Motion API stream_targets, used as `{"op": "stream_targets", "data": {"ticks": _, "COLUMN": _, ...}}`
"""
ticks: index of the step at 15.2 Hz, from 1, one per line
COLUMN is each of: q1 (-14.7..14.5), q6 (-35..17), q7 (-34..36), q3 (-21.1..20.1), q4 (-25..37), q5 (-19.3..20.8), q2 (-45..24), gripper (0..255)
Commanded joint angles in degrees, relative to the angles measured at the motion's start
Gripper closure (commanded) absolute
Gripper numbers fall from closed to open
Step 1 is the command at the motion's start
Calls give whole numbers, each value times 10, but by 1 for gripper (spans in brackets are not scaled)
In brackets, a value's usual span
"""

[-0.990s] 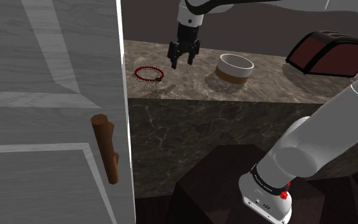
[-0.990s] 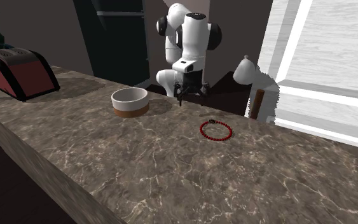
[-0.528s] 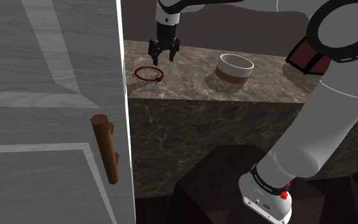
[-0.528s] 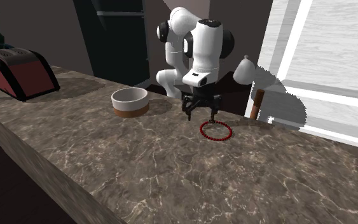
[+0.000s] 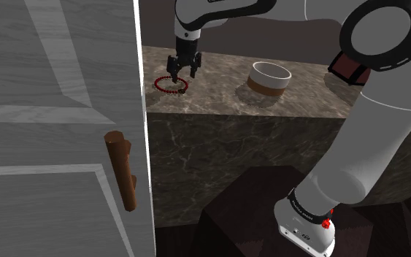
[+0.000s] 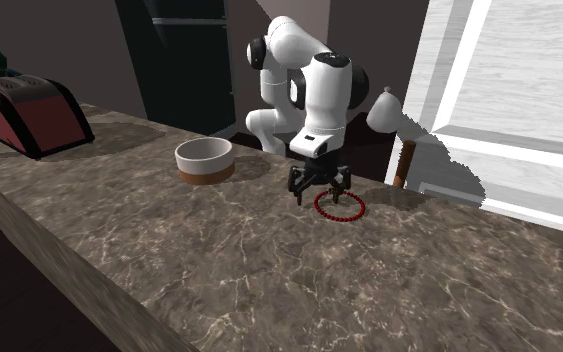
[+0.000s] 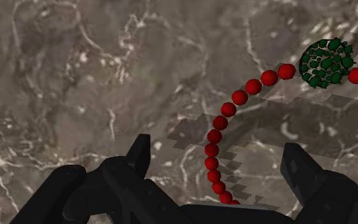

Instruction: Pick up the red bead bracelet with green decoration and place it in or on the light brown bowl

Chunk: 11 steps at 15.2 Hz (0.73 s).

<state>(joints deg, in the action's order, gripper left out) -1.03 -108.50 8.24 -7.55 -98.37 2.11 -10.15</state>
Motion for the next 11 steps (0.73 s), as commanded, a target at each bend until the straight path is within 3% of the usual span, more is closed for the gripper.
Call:
{"op": "stream_targets", "data": {"ticks": 1, "q1": 1, "q6": -8, "q7": -1, "q3": 1, "q4": -6, "q5": 0, "q2": -2, "gripper": 0}}
{"op": "stream_targets", "data": {"ticks": 8, "q1": 1, "q6": -8, "q7": -1, "q3": 1, "q4": -6, "q5": 0, "q2": -2, "gripper": 0}}
{"op": "stream_targets", "data": {"ticks": 9, "q1": 1, "q6": -8, "q7": -1, "q3": 1, "q4": -6, "q5": 0, "q2": -2, "gripper": 255}}
{"op": "stream_targets", "data": {"ticks": 11, "q1": 1, "q6": -8, "q7": -1, "q3": 1, "q4": -5, "q5": 0, "q2": -3, "gripper": 255}}
